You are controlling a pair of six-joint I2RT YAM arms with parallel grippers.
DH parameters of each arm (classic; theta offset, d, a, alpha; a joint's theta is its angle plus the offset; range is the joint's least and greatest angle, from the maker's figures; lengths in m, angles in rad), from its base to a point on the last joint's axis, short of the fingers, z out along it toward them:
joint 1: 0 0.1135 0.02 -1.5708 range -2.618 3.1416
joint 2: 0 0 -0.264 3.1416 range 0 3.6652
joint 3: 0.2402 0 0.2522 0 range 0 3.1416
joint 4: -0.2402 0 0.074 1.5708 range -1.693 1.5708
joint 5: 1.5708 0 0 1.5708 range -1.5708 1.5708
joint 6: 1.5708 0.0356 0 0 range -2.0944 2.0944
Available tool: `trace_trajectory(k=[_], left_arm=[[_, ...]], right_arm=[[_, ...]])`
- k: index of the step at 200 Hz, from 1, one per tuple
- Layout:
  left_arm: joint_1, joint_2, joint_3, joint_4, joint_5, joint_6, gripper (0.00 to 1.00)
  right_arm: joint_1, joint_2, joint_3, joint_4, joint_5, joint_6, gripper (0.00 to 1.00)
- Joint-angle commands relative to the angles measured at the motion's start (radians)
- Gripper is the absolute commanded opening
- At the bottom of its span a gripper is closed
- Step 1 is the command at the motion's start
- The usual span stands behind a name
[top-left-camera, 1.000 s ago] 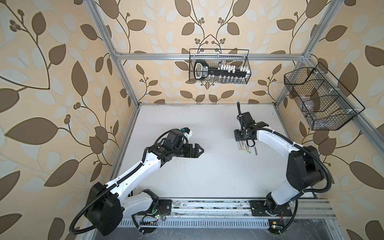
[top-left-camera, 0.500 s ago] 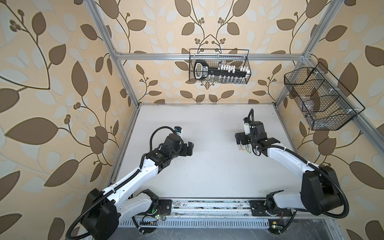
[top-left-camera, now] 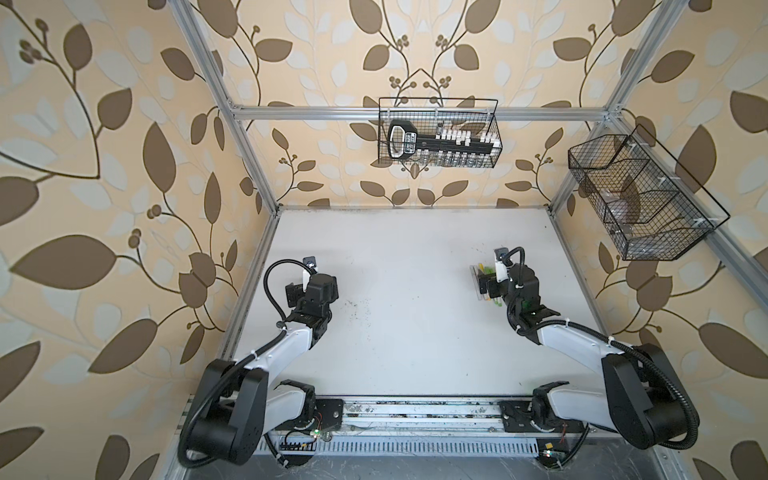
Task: Insert the pens into the pen caps
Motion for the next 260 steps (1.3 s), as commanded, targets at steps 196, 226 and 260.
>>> trace_trajectory(k=[196, 226, 260], left_arm=[[0.155, 0.222, -0.026, 0.414, 0.284, -0.013, 0.99], [0.155, 0.222, -0.027, 0.414, 0.285, -0.013, 0.99], [0.155, 0.222, -0.026, 0.414, 0.284, -0.013, 0.99]], right_arm=[[-0.197, 0.057, -0.3, 0.503, -0.057, 0.17, 1.0], [-0.191, 0.059, -0.295, 0.499, -0.063, 0.16, 1.0], [-0.193, 0.059, -0.295, 0.496, -0.069, 0.16, 1.0]])
